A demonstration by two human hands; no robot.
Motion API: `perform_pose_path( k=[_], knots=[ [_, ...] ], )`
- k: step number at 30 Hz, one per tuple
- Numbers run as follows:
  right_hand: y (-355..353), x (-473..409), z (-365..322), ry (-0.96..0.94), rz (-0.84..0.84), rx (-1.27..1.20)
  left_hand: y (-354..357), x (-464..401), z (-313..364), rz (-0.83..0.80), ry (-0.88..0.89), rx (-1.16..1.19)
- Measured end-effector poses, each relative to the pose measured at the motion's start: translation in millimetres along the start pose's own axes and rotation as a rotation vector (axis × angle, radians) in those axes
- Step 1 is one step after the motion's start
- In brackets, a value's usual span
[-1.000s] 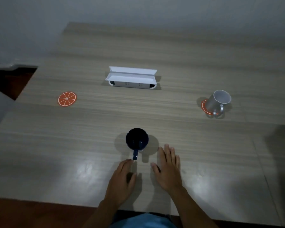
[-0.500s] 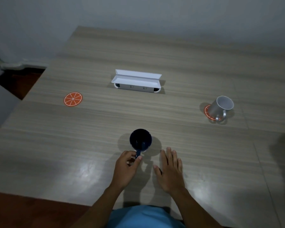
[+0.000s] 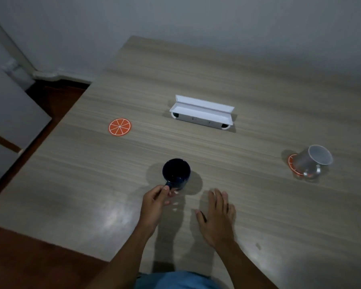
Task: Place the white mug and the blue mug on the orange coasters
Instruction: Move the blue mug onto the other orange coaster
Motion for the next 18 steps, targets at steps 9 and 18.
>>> perform_pose_path(
  k=[9,18],
  knots=[
    [43,-63,-109,-0.134,-0.074,0.019,-100,-71,19,0.198,-0.013,0.106],
    [76,-106,-144,-0.068,-0.031,0.123,-157,-158,46,0.296,-0.006,0.210]
  ],
)
Point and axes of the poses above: each hand's wrist, its own x-axis away from the middle knuckle, its own y-axis out of the palm, z = x × y, the point moved 7 cm from there along -x, towards the middle knuckle, and after that the axes turned 11 degrees about -x, right-handed, at the moved point
